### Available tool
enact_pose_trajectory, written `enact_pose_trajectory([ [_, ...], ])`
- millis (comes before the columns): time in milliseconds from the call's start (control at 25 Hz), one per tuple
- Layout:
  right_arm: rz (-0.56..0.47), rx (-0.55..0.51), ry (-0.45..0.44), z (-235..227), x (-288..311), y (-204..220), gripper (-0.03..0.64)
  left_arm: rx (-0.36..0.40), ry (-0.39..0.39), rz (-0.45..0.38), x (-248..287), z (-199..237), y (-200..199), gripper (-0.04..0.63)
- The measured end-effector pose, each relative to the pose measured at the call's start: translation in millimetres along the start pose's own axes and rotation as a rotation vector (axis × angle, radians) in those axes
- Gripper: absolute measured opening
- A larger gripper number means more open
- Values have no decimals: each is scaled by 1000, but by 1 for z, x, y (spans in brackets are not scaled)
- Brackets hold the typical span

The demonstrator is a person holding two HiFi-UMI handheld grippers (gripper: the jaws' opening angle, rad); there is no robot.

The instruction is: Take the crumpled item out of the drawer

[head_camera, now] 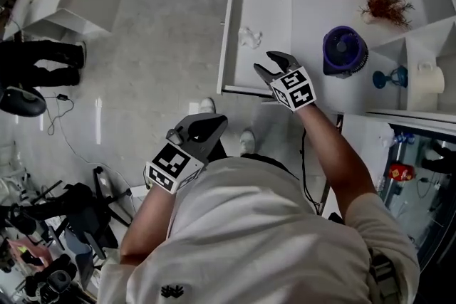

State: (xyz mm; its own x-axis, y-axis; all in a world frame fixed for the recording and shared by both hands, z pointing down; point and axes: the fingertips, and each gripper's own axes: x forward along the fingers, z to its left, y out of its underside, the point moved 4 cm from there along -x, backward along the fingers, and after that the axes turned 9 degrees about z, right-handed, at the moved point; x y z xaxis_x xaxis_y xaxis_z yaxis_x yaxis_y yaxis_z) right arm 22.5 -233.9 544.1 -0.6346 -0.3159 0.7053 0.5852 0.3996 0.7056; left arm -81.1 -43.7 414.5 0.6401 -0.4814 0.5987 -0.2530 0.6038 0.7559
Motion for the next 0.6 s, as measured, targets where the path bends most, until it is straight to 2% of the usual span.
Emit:
enact_pose_trajectory([
  [360, 157, 91, 68, -43, 99, 2, 232, 11, 76, 45, 1, 99, -17, 6],
  [600, 257, 144, 105, -70, 149, 15, 238, 14, 128, 77, 7, 149, -19, 6],
])
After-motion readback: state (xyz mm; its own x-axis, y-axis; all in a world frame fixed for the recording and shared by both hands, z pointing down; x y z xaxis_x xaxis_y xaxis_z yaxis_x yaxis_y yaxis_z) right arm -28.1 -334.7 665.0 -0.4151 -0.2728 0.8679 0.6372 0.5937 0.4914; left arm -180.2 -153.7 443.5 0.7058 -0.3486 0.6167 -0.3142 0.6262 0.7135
